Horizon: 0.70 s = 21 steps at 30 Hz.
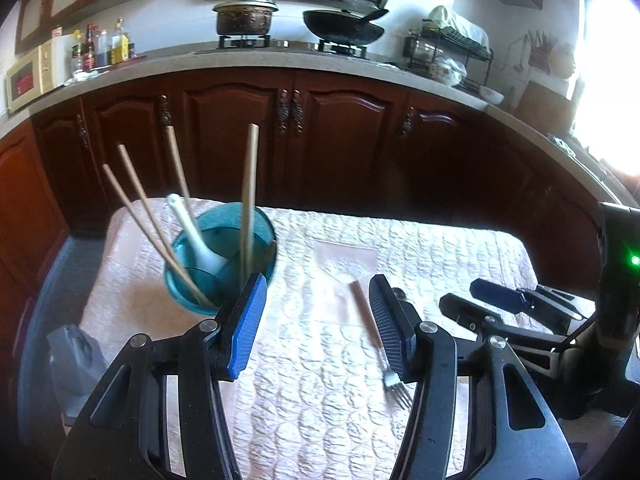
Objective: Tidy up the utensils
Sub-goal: 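Move both open tools back toward the metal fork and spoon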
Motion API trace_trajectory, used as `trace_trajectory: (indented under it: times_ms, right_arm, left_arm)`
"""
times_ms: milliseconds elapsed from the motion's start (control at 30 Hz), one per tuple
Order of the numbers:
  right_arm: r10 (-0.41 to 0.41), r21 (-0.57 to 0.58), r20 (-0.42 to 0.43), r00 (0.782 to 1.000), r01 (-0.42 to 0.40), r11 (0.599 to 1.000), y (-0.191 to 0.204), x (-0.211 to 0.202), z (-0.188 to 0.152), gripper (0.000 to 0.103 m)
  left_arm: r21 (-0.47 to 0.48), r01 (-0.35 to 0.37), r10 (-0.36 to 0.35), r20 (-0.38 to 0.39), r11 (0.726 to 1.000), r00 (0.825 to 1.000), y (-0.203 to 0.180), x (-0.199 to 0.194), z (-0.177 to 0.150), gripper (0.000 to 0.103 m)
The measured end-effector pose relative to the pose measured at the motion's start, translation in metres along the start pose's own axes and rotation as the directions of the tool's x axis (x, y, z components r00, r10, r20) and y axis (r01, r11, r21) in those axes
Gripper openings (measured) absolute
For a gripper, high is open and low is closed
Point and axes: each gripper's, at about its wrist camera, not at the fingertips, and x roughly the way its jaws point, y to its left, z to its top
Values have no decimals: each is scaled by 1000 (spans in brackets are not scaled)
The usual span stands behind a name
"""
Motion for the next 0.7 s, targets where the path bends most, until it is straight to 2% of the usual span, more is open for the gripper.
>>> trace_trajectory:
  times_ms: [167, 233, 700]
  right_arm:
    - [-31, 41, 7, 1000, 30, 999, -21, -7, -7, 44]
    - [-47, 57, 9, 999, 46, 997, -29, -8, -9, 51]
    - [-111, 109, -6, 994, 111, 988, -61, -9, -20, 52]
  left_arm:
    - [15, 16, -16, -12, 1000, 1000, -14, 5, -1, 53]
    - [19, 20, -20, -16, 1000, 1000, -17, 8, -2, 53]
    - [36, 38, -36, -58, 999, 998, -32, 25, -7, 53]
